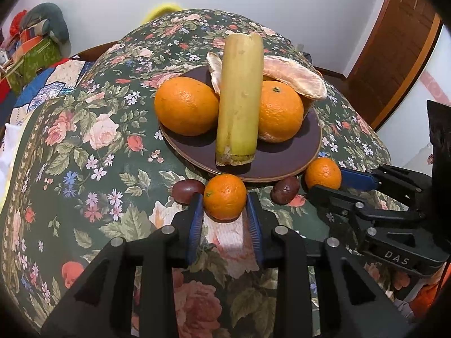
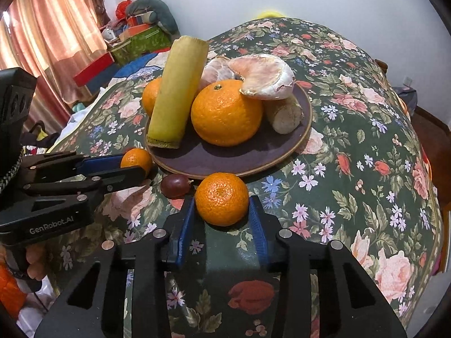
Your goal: Organize fruits
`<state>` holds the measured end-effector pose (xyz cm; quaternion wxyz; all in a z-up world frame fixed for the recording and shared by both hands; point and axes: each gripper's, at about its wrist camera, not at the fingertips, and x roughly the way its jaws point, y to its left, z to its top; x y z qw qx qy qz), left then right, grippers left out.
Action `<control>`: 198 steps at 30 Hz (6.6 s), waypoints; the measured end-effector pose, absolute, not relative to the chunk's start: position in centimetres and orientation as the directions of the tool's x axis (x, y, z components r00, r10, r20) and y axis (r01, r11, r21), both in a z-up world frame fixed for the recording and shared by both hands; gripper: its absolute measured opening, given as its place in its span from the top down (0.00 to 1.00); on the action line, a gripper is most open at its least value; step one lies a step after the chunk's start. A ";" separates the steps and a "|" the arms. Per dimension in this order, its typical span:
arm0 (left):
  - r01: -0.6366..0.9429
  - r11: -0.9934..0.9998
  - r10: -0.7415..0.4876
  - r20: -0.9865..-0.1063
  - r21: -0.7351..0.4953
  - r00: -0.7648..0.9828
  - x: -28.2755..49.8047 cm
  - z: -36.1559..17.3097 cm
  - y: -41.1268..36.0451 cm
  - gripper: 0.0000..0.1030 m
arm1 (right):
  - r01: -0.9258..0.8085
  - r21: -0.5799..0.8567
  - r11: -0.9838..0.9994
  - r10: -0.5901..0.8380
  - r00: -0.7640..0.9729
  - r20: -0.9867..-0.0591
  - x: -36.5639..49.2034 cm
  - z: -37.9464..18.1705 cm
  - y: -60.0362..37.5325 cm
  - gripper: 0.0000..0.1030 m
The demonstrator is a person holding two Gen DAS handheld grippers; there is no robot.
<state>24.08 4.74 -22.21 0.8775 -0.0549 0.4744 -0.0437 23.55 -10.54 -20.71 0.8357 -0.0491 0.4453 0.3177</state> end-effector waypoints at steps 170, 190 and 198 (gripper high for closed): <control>0.025 0.987 -0.144 -0.793 -0.161 0.592 27.6 -20.5 8.0 0.62 | -0.572 0.200 0.795 0.492 0.417 -0.764 26.3 -19.5 -9.1 0.72; 0.003 0.994 -0.060 -0.521 -0.110 0.852 17.0 -5.6 6.7 0.61 | -0.550 0.153 0.821 0.539 0.658 -0.525 19.7 -6.4 -13.5 0.71; 0.004 0.999 -0.020 -0.333 -0.047 0.943 9.3 0.7 4.0 0.48 | -0.543 0.141 0.828 0.558 0.771 -0.306 13.0 0.5 -16.0 0.49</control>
